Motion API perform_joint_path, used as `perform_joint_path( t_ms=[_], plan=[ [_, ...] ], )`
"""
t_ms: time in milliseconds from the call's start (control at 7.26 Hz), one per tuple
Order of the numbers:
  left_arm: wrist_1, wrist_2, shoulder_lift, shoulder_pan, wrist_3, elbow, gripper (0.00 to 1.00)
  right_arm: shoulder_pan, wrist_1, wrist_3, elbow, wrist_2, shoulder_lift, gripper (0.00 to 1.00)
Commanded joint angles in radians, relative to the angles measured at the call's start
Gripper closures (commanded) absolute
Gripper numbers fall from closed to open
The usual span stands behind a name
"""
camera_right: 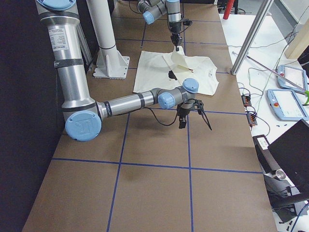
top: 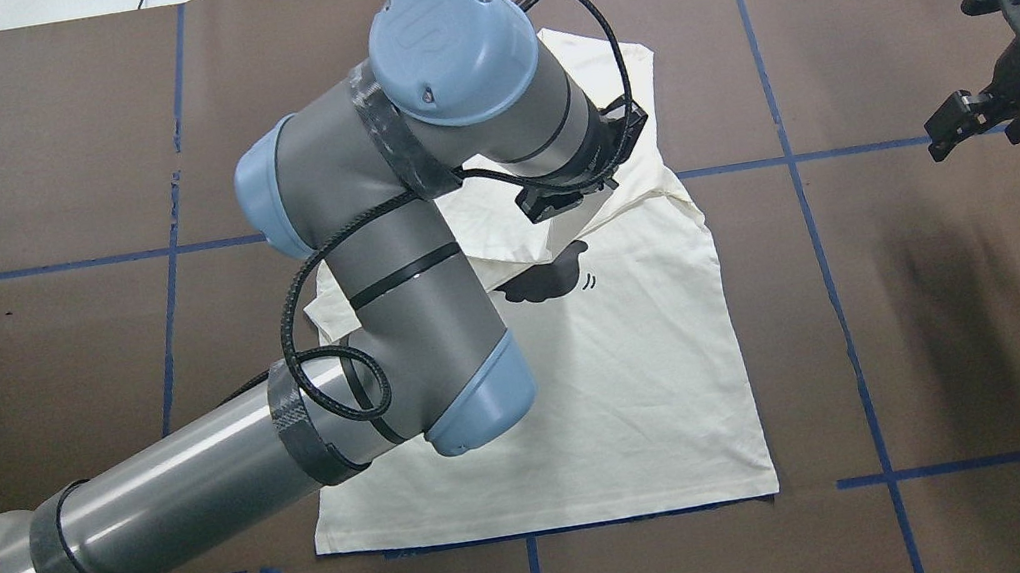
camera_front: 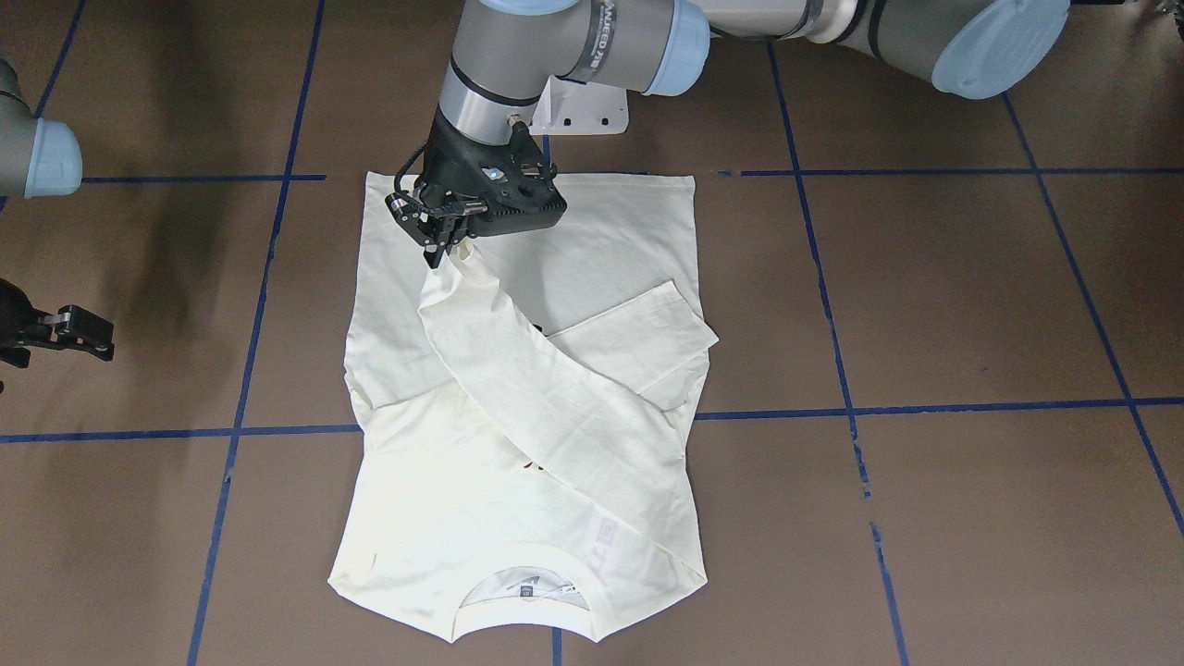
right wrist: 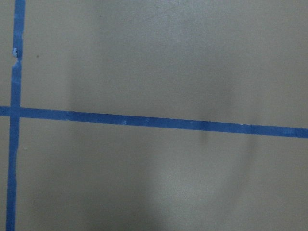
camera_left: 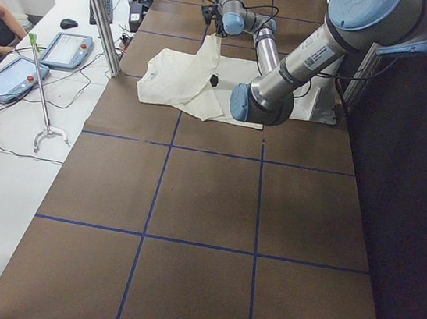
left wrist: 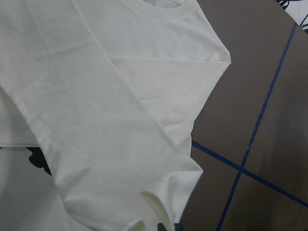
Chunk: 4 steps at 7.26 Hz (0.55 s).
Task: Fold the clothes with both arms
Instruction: 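Carry the sleeve with the left gripper across the shirt front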
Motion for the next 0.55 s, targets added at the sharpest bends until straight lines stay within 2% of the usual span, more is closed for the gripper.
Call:
perform_joint_path(
  t_ms=[0,138,275,413],
  plan=[
    [-0.163,0.132,-0.061,0.105,-0.071,0.211,1.0,-0.001,0.0,0.002,-0.001,0.003,0.003,0.0],
    [-0.329,0.18,-0.158,0.145,-0.119,0.453,0.6,-0.002,0.0,0.002,-0.001,0.005,0.006,0.0],
    [-0.411,0.202,-0.175,0.174,-0.101,0.528,0.01,-0.004,0.0,0.002,-0.001,0.006,0.01,0.0],
    [-0.415,0.208,-0.165,0.179,-0.064,0.5,0.0,-0.004,0.0,0.005,-0.001,0.008,0.013,0.0]
  ],
)
